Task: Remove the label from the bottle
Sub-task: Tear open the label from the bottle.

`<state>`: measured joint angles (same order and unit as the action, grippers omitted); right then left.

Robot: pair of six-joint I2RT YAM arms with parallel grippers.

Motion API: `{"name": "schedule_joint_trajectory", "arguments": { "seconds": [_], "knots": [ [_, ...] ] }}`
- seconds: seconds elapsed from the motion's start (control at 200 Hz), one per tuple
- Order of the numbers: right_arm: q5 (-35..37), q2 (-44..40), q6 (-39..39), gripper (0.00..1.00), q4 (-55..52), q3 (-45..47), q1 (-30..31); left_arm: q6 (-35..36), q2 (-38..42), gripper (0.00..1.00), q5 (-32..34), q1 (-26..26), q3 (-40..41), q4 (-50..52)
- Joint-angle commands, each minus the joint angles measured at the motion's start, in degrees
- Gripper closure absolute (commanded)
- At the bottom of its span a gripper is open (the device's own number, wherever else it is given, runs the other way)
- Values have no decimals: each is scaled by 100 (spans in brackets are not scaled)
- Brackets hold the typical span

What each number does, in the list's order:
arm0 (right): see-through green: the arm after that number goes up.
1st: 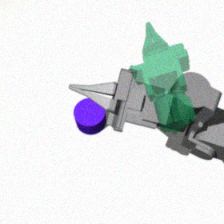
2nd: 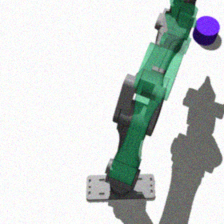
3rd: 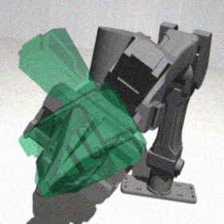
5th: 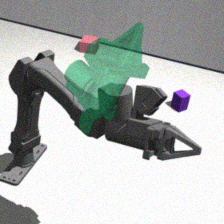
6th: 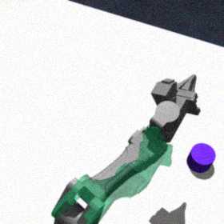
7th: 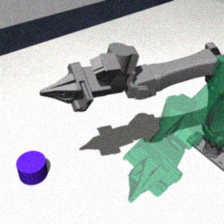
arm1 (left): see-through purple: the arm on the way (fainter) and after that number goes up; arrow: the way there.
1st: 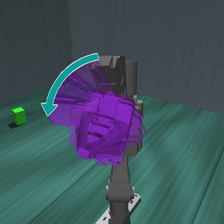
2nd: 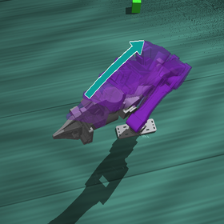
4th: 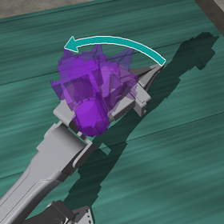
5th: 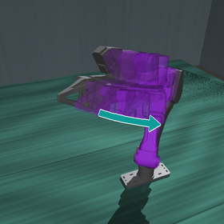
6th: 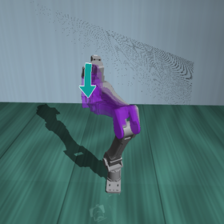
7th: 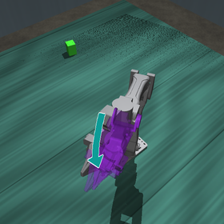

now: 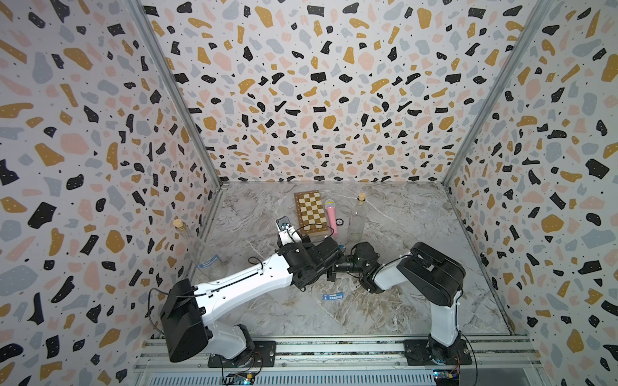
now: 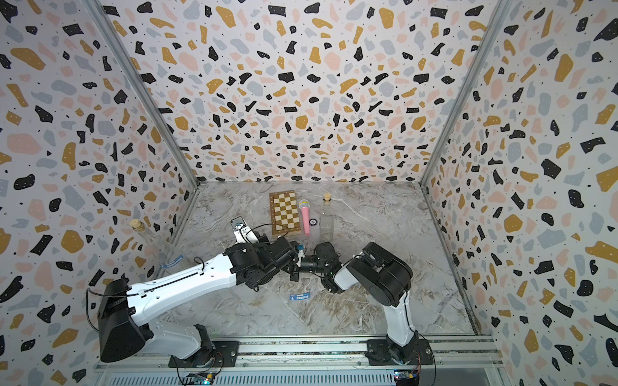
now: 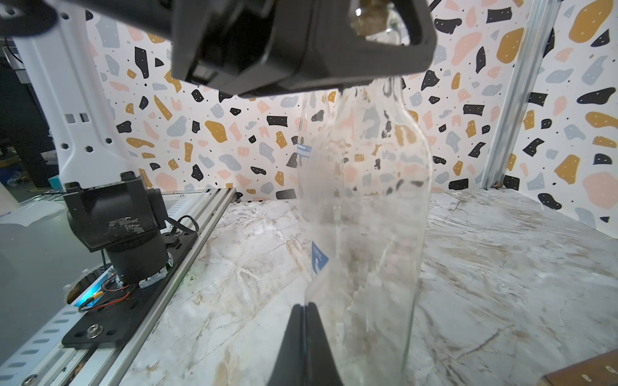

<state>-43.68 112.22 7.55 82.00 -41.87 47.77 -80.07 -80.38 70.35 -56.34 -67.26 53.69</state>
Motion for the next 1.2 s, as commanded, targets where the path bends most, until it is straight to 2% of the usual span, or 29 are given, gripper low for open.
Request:
{"name": "schedule_joint_trajectory", "arguments": {
  "seconds": [0.0,1.196],
  "knots": [
    [-34,-195,-32,100,241,82,31,98,141,100,275,-17,-15,-65],
    [-185,-353,-87,100,367,344,81,17,155,100,234,-14,91,-70]
  ]
}}
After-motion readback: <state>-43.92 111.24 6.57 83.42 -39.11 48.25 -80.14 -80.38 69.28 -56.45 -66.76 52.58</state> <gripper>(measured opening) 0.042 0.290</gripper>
